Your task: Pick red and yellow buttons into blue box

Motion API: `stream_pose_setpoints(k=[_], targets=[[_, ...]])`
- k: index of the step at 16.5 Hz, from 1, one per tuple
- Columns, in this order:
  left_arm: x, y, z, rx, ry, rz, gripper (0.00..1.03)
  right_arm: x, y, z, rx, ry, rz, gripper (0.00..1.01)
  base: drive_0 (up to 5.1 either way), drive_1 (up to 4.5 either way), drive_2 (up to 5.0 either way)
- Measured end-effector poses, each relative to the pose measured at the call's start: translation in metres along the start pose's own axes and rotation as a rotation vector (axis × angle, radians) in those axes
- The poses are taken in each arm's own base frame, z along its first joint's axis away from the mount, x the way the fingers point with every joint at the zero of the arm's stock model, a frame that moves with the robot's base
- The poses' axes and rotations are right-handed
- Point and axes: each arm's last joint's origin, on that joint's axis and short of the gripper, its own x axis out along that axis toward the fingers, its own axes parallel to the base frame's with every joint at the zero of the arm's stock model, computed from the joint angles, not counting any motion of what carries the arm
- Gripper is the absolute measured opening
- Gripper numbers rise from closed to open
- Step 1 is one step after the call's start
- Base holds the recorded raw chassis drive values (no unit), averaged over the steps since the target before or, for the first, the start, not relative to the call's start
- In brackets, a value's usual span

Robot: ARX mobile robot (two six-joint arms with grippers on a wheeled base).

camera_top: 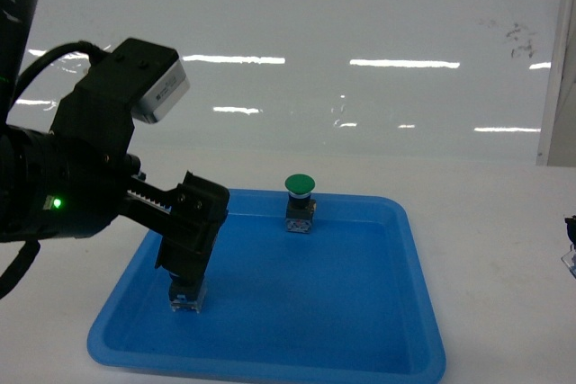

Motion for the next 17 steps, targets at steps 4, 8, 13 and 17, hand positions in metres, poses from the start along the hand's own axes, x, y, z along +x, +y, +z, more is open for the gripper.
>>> stream_pose_setpoints(k=[4, 8, 13, 17], targets=[[0.027, -0.001, -0.027, -0.022, 0.069, 0.043, 0.98, 0.000, 0.000, 0.000, 0.000, 0.000, 0.000, 0.27, 0.0, 0.00, 0.0], [0.042, -0.004, -0.036, -0.034, 0.117, 0.048, 0.98, 0.000, 0.000, 0.000, 0.000, 0.000, 0.000, 0.27, 0.0, 0.00, 0.0], [0.059, -0.004, -0.042, -0.031, 0.177, 0.060, 0.98, 0.000, 0.000, 0.000, 0.000, 0.000, 0.000, 0.27, 0.0, 0.00, 0.0], [0.072, 0.001, -0.045, -0.033, 0.240, 0.084, 0.98, 0.000, 0.000, 0.000, 0.000, 0.000, 0.000, 0.27, 0.0, 0.00, 0.0]])
